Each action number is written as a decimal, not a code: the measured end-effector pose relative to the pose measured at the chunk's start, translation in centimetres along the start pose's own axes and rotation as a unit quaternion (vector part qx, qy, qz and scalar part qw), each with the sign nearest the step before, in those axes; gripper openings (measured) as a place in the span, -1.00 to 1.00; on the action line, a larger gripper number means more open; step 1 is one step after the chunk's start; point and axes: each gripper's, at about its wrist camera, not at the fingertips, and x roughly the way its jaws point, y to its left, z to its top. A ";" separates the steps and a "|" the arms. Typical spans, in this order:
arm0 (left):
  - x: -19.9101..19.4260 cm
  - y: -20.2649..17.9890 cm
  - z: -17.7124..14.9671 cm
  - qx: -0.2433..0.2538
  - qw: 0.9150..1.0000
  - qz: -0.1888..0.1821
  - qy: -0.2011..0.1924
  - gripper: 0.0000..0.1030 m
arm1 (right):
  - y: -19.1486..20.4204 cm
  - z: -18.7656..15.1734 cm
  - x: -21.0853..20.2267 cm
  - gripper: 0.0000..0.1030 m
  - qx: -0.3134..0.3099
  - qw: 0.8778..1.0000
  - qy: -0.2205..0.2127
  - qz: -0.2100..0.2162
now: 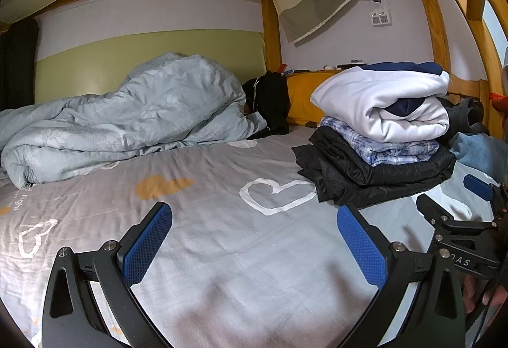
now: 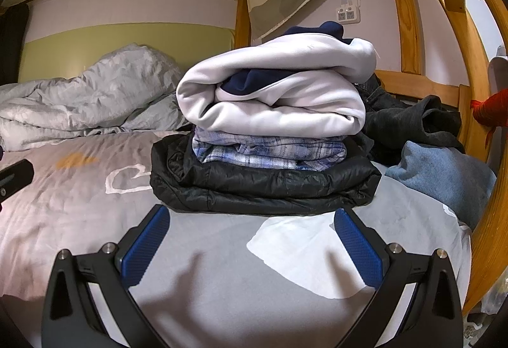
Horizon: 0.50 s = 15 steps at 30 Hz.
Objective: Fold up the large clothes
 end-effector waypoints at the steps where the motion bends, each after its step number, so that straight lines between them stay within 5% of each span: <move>1: 0.0 0.0 0.0 -0.001 1.000 0.000 0.000 1.00 | 0.0 0.0 0.0 1.00 0.000 1.000 0.001 -0.001; 15: 0.2 0.2 -0.1 -0.007 1.000 0.003 0.002 1.00 | -0.1 0.0 0.0 1.00 0.001 1.000 0.002 0.000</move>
